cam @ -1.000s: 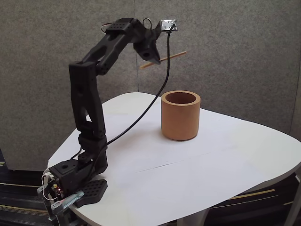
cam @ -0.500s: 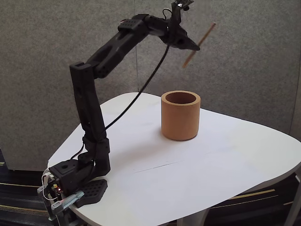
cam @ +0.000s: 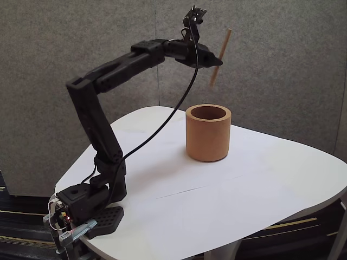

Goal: Grab the pen and put it in the pen holder.

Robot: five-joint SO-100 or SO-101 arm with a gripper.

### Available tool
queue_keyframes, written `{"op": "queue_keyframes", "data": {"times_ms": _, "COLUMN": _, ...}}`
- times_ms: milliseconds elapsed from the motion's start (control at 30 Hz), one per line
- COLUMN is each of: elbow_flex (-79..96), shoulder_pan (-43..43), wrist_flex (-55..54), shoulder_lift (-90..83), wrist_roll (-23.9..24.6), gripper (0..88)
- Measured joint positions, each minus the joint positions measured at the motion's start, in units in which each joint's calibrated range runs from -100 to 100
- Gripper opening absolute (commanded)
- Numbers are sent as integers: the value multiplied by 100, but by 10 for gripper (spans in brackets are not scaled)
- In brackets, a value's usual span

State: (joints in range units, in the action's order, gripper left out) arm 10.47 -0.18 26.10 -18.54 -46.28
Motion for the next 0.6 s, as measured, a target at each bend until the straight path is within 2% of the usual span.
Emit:
{"op": "queue_keyframes", "data": {"times_ms": 167, "elbow_flex": 1083, "shoulder_pan": -367, "wrist_flex": -585, "shoulder_lift": -288, "wrist_roll": -34, "gripper": 5}}
{"op": "queue_keyframes", "data": {"times_ms": 367, "elbow_flex": 2094, "shoulder_pan": -353, "wrist_flex": -1729, "shoulder_lift": -296, "wrist_roll": -186, "gripper": 5}}
{"op": "queue_keyframes", "data": {"times_ms": 600, "elbow_flex": 2256, "shoulder_pan": -353, "wrist_flex": -2686, "shoulder_lift": -305, "wrist_roll": -215, "gripper": 5}}
